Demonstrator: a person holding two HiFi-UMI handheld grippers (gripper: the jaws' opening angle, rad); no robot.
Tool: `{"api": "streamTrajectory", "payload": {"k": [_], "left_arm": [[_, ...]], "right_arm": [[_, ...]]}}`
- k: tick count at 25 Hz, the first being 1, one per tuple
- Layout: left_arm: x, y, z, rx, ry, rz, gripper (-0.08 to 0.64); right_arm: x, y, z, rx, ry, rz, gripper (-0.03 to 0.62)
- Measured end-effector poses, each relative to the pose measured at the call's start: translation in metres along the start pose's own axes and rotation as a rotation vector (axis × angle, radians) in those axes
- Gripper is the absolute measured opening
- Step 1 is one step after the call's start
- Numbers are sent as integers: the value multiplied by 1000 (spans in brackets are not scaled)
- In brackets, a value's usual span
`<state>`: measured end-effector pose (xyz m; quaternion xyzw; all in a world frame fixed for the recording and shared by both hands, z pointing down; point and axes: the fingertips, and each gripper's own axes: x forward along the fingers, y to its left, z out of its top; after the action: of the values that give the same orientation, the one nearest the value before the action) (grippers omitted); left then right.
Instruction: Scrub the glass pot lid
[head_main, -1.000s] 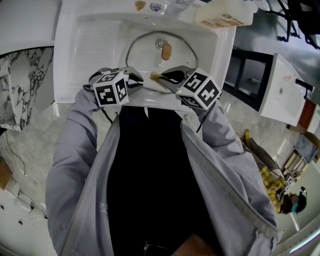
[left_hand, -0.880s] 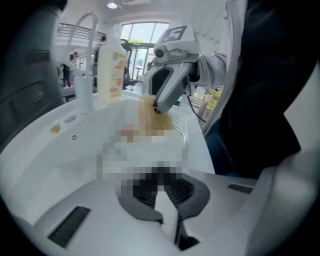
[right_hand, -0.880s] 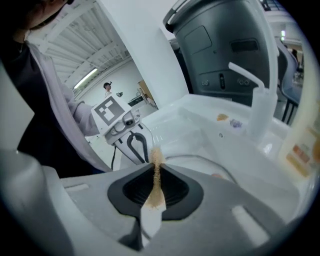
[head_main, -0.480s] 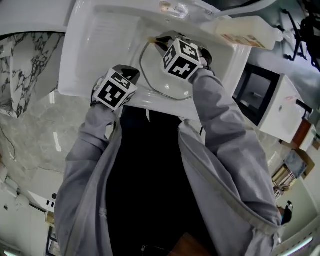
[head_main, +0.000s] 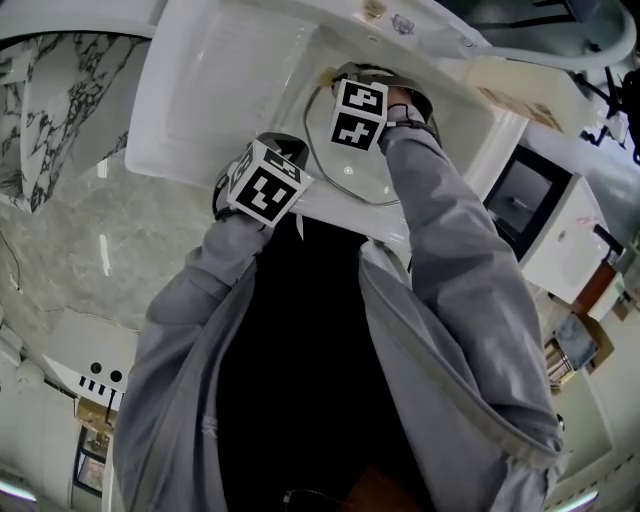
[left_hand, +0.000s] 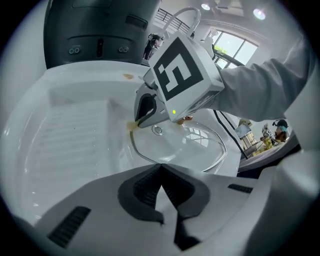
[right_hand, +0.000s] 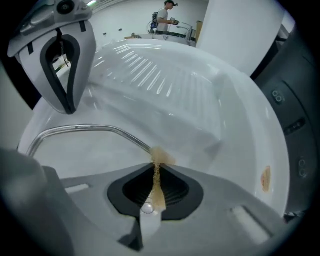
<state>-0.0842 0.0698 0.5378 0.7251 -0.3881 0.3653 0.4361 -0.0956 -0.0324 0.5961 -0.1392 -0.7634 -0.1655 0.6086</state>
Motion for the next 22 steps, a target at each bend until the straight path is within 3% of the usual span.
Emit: {"api": "streamTrajectory", "payload": {"k": [11,22], "left_arm": [[-2,11,3,-13,-17,32,3],[-3,9,5,-3,-47,61,3]], "right_arm": [[-52,84,32,-48,-132,179,31],[-92,151,15,0,-144,269,31]]}}
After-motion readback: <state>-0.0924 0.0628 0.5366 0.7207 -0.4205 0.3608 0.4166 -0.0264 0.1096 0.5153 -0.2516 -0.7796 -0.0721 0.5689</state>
